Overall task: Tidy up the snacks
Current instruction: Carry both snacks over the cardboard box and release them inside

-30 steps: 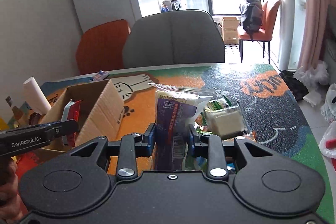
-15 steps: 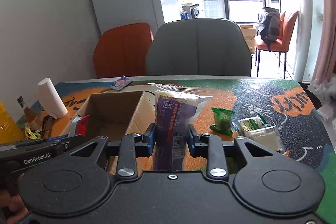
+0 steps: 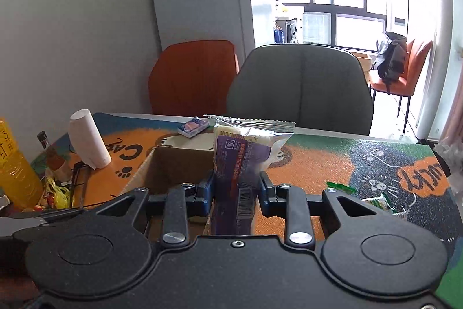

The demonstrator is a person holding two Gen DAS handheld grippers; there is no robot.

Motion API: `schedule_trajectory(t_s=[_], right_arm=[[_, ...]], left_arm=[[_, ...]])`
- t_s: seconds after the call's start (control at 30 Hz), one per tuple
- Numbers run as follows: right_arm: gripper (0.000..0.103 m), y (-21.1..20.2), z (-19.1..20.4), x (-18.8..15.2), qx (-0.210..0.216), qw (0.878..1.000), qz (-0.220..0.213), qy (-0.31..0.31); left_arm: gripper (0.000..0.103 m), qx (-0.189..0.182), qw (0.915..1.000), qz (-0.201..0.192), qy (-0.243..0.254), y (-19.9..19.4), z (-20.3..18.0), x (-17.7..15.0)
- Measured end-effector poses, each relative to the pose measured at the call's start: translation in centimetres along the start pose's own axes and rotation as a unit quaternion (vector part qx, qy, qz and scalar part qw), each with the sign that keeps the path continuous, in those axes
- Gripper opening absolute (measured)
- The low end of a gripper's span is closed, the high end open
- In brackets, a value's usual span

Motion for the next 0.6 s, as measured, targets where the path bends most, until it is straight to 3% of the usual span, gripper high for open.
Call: schedule_trajectory(t_s=[0.37, 0.47, 0.6], right_arm=[[0.030, 1.7, 3.5, 0.9, 0.031, 0.999, 0.006, -0.009], [0.035, 1.9, 3.8, 0.6, 0.047, 0.999, 0.015, 0.004], [0.040, 1.4, 3.1, 0.5, 0.034, 0.999, 0.012, 0.004]], left_arm=[[0.047, 0.000, 0.9998, -0.005, -0.017, -0.8, 2.0, 0.1], [0.050, 0.002, 0.9998, -0.006, -0.020, -1.0, 2.3, 0.1], [0.068, 0.011, 0.9997, -0.005, -0.022, -1.3, 2.4, 0.2]])
Point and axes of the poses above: each gripper's, at about its wrist camera, not at the fingertips, and y roughly the way its jaws point, z to its left, x to its top, the point moved 9 cm from there along y, roughly the way its jaws point, and after that the axes turned 2 degrees about x, right-handed, at the moved point
